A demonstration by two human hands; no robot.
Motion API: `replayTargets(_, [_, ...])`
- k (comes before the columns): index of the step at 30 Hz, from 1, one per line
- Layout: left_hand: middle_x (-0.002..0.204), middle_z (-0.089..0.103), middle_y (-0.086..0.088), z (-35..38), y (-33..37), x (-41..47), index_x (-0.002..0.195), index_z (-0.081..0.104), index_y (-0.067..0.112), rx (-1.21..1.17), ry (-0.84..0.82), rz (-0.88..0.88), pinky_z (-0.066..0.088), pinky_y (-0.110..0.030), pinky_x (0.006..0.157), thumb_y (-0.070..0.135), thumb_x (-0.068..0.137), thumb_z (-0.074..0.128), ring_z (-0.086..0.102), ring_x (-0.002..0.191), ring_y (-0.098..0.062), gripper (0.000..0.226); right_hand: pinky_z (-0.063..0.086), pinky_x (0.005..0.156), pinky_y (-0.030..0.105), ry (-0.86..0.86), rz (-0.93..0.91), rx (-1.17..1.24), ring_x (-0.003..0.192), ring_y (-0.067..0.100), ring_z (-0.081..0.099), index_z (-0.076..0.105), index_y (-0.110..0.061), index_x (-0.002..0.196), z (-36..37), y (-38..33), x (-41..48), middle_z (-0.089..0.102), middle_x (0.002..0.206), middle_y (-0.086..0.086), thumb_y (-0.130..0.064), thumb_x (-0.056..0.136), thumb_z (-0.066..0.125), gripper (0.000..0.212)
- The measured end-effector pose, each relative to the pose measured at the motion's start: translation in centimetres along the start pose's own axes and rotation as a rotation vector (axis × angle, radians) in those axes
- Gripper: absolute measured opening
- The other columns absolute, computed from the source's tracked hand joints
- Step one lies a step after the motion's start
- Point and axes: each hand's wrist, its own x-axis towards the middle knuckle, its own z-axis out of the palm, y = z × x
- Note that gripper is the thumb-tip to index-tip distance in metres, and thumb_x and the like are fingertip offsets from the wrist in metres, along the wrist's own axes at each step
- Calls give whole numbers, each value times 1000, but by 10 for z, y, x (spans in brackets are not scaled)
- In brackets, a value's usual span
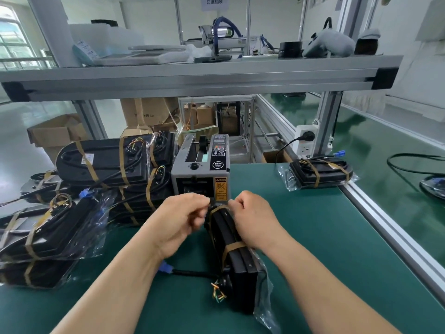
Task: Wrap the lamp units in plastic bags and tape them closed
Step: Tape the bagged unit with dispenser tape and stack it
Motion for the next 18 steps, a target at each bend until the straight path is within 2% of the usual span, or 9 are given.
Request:
replayTargets(2, [63, 50, 3, 1, 4, -7, 71, 65, 20, 202, -55, -10, 36, -20, 56, 15, 94, 61, 42, 52, -6, 24, 33, 61, 32, -6, 12, 38, 70, 14, 47, 44, -22, 72, 2, 0, 0, 52, 76, -6, -29, 103, 47, 33])
replayTargets(4, [64, 46, -1, 4, 7, -9, 78, 66, 16, 314, -29, 2, 33, -24, 57, 15, 92, 64, 39, 53, -8, 15, 33, 58, 29, -8, 20, 62, 71, 11, 47, 45, -22, 73, 5, 0, 0, 53, 77, -6, -30, 104, 46, 32])
replayTargets(6, [61, 45, 0, 6, 9, -7, 82, 65, 12, 334, -10, 24, 32, -22, 55, 14, 92, 63, 36, 53, -9, 11, 32, 56, 24, -7, 26, 78, 70, 8, 46, 46, -22, 74, 6, 0, -1, 53, 78, -6, -31, 104, 46, 32])
replayTargets(11, [57, 42, 3, 10, 7, -3, 88, 65, 6, 330, -2, 20, 29, -19, 49, 14, 92, 64, 33, 49, -8, 9, 33, 56, 23, -10, 35, 80, 72, 7, 48, 48, -23, 75, 6, 0, 0, 54, 80, -6, -32, 104, 45, 30])
replayTargets(18, [46, 45, 11, 12, 6, -1, 72, 65, 13, 393, 18, 37, 29, -15, 42, 17, 88, 69, 34, 42, -4, 17, 33, 56, 24, -15, 37, 71, 71, 8, 46, 47, -23, 75, 5, 0, -1, 53, 80, -6, -31, 104, 46, 30])
